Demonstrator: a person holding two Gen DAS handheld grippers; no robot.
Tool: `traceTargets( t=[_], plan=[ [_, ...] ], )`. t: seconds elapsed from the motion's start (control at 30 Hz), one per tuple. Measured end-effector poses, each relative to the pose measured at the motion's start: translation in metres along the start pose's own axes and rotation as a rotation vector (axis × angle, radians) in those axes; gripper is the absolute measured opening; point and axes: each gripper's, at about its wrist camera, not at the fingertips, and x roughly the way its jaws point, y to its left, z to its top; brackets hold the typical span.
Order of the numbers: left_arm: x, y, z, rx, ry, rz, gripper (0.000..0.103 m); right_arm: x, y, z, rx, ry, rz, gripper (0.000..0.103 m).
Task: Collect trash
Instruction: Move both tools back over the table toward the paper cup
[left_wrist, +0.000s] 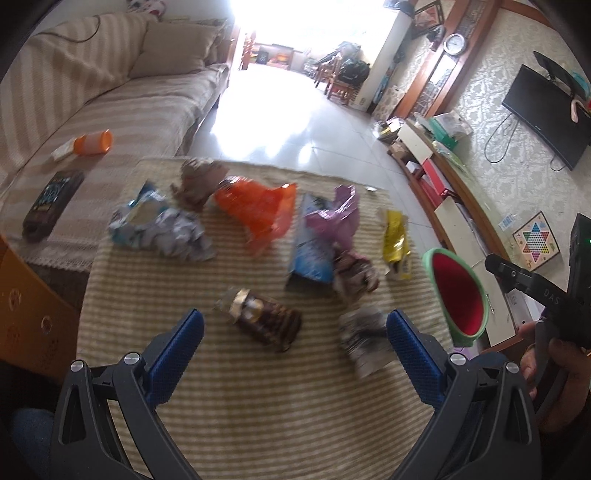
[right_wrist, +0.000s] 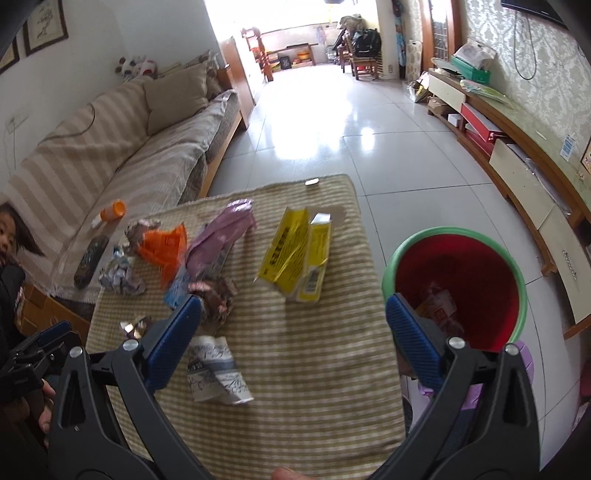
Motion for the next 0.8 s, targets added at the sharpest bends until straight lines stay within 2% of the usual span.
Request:
traceTargets(
  t=[0.17,0.47,0.8],
  plan=[
    [0.007,0.022,-0.014,-0.026,0.032,0.001,0.095,0.010,0.018,-0.017,-0.037,0.042,-0.006,0.098],
    [0.031,0.026,-0.028,-0.070,0.080,0.011,0.095,0.035,0.044,-0.051,-0.082,0.119,0.015,0.098],
    [0.065,0.037,-0.028,-0.151,0.151,0.012,0.094,0.065,0.056,-0.070,-0.112,0.183,0.055,0.098]
  ],
)
